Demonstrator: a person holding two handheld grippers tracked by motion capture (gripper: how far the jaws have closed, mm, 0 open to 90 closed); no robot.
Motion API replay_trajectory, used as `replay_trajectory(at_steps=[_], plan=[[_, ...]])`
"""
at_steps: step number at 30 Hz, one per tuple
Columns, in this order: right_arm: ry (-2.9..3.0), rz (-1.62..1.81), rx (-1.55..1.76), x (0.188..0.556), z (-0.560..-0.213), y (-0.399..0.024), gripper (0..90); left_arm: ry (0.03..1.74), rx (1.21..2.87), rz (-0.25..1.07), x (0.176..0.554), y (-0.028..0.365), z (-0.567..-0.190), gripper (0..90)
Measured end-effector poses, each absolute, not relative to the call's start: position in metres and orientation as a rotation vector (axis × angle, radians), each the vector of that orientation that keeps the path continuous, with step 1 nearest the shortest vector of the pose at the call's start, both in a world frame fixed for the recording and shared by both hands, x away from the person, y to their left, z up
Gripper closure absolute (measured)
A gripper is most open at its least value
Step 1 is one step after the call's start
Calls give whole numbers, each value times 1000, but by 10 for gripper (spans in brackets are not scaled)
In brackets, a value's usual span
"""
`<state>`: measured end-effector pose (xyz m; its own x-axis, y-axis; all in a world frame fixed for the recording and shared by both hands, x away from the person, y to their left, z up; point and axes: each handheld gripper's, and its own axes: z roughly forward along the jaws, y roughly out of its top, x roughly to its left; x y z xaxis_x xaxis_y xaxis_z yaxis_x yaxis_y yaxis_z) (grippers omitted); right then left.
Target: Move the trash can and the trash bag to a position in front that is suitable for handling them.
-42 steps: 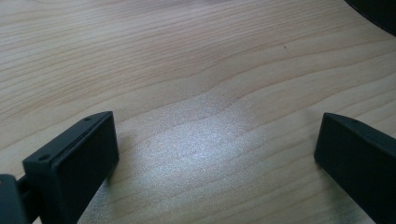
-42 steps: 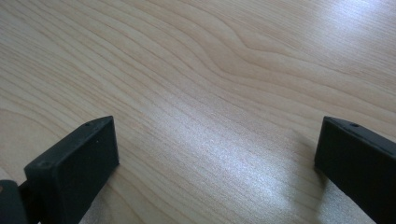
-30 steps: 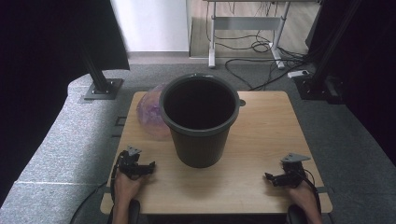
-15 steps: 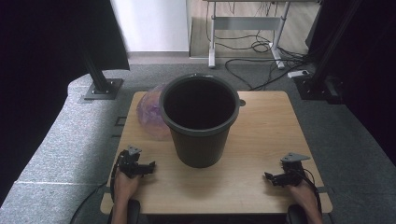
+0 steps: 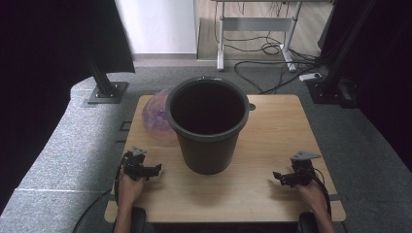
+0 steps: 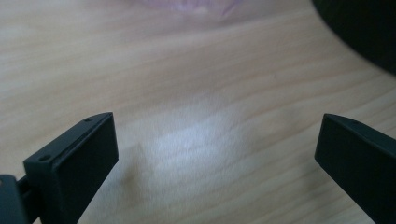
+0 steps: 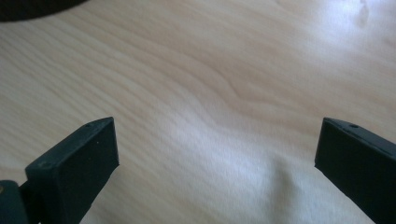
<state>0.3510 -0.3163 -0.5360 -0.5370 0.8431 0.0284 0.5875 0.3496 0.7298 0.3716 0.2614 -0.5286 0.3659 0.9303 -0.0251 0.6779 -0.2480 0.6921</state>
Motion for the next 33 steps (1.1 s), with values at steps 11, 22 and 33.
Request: replay_trajectory(at_steps=[11,22,33], plan=[[2311,1055,1225,375,-515,-299,0,1308,1985,559,393,249,-489,0],[2344,1150,1158,409,-492,-277,0,1264,1928,583,418,240,-451,0],[2320,1222,1166,451,-463,-237,0,1230,1919,594,442,220,-434,0]])
